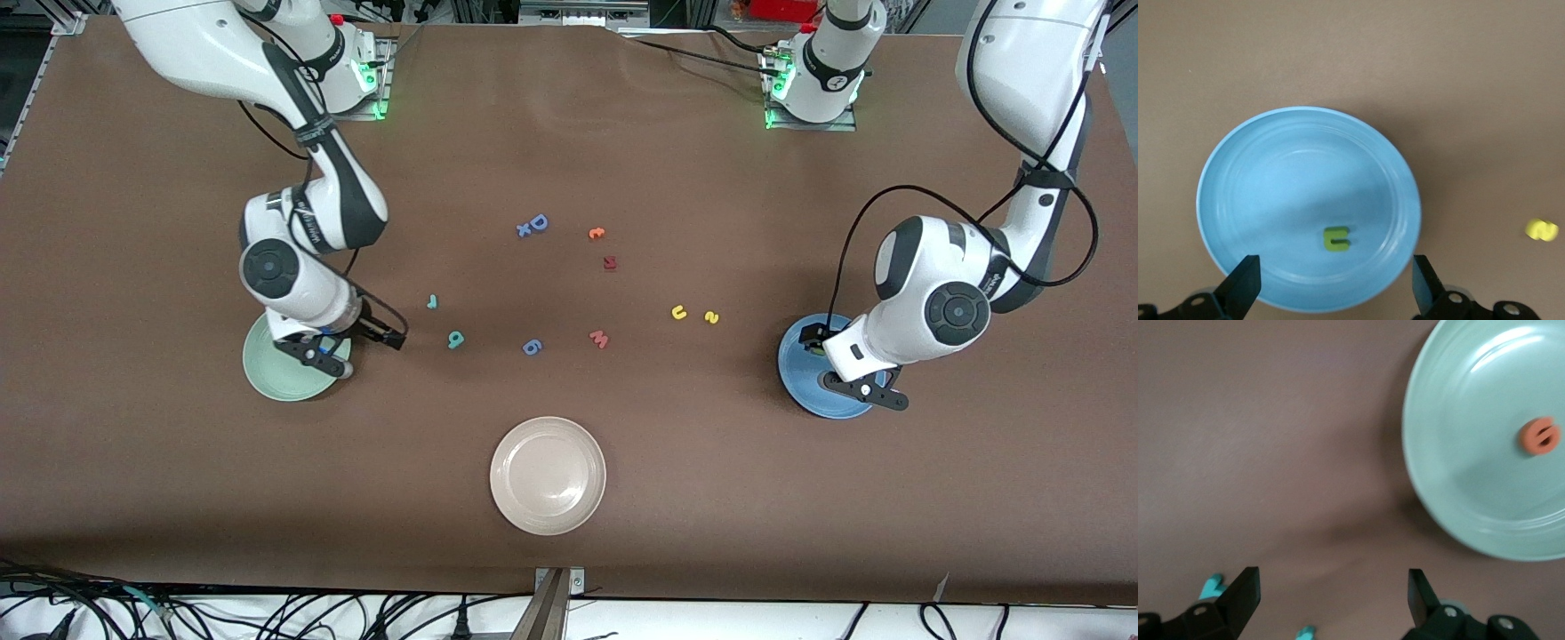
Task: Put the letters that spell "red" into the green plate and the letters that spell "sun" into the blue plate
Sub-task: 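Grasp the teal r with the right gripper while the left gripper moves back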
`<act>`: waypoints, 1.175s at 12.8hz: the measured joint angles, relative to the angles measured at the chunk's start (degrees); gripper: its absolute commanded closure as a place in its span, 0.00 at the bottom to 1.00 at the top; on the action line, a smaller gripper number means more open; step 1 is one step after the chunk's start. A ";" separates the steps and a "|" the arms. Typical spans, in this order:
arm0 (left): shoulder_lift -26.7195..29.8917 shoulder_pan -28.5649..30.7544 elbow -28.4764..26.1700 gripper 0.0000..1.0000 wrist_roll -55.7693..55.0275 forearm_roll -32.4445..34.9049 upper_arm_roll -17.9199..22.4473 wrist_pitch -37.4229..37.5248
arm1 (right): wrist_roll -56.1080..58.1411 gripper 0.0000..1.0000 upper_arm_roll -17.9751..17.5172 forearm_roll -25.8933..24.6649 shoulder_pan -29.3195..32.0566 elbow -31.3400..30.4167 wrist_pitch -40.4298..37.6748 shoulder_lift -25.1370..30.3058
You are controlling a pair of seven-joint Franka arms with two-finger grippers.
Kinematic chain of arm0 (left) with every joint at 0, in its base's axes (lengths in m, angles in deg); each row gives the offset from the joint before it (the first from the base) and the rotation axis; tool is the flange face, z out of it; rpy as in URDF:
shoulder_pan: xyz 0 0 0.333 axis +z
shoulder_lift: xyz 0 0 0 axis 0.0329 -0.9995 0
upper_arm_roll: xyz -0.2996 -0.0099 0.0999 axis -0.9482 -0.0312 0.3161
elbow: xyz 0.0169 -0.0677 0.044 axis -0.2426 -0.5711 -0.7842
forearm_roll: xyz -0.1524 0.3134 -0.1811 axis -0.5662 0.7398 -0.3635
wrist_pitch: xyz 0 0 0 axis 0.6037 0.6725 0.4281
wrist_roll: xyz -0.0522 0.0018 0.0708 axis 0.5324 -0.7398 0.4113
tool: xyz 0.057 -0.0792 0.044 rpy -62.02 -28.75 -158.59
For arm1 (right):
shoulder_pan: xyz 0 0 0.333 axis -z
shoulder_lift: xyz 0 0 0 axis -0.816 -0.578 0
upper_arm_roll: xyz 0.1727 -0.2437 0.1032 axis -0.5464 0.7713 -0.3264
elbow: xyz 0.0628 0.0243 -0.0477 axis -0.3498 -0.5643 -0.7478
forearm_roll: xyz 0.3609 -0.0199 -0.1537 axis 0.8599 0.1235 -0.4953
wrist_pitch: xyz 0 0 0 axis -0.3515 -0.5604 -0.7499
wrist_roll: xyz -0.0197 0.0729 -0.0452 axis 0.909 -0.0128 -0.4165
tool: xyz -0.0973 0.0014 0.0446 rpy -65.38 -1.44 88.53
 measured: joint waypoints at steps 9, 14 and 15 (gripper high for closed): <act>0.75 -0.16 5.48 0.00 -5.11 -0.02 -5.23 8.39 | -6.53 0.06 -2.19 0.00 -4.44 -7.84 13.20 -1.99; -2.16 -3.73 4.36 0.00 -15.43 -4.20 -8.89 5.42 | -6.55 0.36 -3.42 0.00 -4.29 -12.76 15.91 0.27; -3.41 -5.01 3.48 0.00 -17.42 -4.20 -8.90 3.84 | -6.55 0.40 -3.43 0.00 -4.22 -13.12 15.93 0.59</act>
